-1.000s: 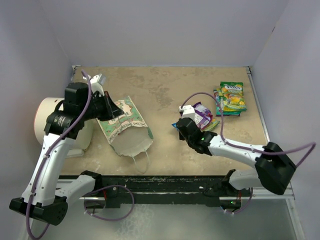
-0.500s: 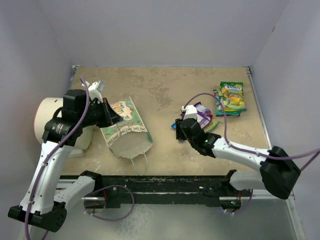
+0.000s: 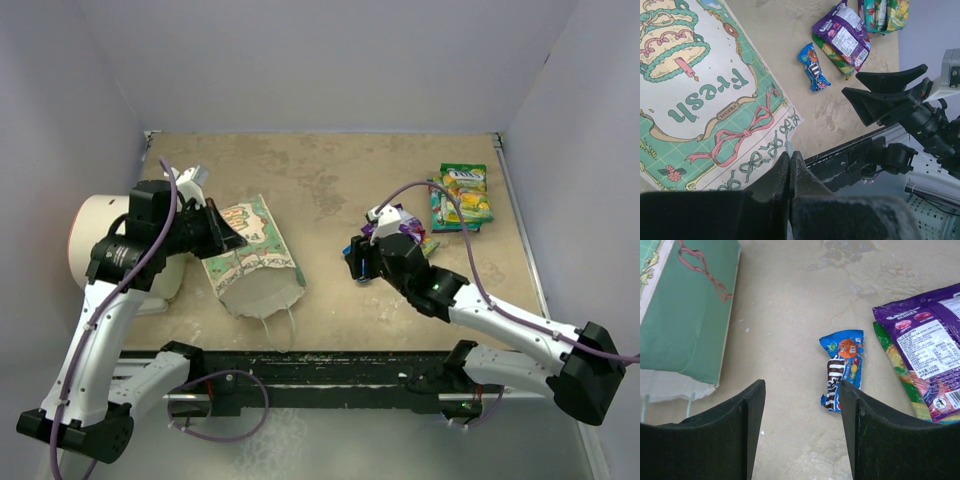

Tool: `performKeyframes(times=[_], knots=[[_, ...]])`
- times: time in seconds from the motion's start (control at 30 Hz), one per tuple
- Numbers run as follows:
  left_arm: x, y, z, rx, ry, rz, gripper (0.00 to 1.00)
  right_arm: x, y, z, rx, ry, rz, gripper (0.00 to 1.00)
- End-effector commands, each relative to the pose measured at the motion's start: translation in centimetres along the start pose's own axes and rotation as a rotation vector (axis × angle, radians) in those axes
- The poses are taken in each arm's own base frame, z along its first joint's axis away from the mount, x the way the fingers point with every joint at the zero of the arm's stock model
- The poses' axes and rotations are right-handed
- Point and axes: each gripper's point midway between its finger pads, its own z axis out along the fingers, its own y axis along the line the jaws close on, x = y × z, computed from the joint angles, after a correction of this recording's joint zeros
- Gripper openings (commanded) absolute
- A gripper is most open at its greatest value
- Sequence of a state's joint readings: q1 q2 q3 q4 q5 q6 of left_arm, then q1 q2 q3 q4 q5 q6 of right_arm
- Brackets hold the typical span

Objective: Take the snacks out of the paper bag
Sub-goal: Adjust the paper bag at the center of the board.

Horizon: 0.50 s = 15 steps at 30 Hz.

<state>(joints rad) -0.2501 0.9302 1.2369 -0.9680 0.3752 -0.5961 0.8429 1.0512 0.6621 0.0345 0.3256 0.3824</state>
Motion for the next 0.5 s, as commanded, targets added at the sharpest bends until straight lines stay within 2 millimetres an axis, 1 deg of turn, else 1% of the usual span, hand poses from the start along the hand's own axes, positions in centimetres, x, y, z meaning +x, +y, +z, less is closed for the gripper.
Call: performKeyframes(times=[0.0, 0.07, 0.13, 0.27, 0.3, 0.37, 0.47], knots=[[-1.3, -1.8, -0.5, 0.055, -0.026, -0.001, 0.00, -2.1, 1.8, -1.3, -0.091, -0.009, 0.026, 0.63], [-1.9, -2.6, -0.2, 0.098, -0.038, 0.024, 0.00, -2.0, 2.5, -1.9, -0.125, 0.025, 0.046, 0.63], [-2.3, -3.3, 0.1, 0.141, -0.035, 0.045, 0.00, -2.6, 2.9, -2.2, -0.133, 0.036, 0.055, 0.62], [-3.0, -5.1, 0.7, 0.227, 0.000, 0.072, 0.00, -1.9, 3.9, -2.9, -0.143, 0.150, 0.145, 0.63], [-3.1, -5.3, 0.7, 0.234, 0.008, 0.068, 0.00, -1.6, 4.3, -2.9, -0.147, 0.179, 0.181, 0.63], [-3.1, -5.6, 0.7, 0.236, 0.024, 0.028, 0.00, -1.0, 5.7, -3.1, -0.177, 0.261, 0.256, 0.63], [-2.6, -6.9, 0.9, 0.328, 0.043, -0.021, 0.00, 0.7, 8.1, -2.8, -0.202, 0.385, 0.383, 0.63]])
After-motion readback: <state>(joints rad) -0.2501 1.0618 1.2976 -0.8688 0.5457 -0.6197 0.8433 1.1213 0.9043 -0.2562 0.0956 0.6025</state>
